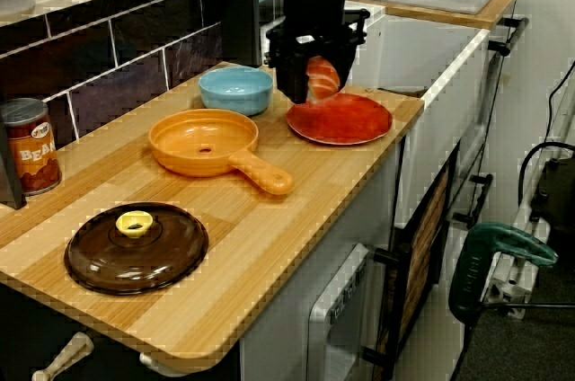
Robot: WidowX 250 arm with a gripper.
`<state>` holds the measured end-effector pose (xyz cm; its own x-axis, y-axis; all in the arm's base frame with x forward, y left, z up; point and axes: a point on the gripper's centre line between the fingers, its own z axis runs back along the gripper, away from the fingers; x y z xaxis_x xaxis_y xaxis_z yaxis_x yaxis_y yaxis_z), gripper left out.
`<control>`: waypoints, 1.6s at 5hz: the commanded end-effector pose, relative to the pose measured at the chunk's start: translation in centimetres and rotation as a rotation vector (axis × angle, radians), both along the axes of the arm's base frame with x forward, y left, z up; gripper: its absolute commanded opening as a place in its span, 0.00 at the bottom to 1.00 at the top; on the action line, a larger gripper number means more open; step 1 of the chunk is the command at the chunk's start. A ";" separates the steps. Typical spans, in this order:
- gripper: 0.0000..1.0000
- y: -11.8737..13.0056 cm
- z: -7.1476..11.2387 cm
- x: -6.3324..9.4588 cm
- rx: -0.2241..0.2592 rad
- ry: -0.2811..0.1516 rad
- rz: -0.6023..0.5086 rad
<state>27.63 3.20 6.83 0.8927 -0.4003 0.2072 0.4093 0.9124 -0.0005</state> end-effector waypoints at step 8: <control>1.00 9.3 1.9 5.2 0.085 -0.114 0.129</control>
<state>33.12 11.72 5.99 0.9300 -0.2948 0.2195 0.2881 0.9556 0.0625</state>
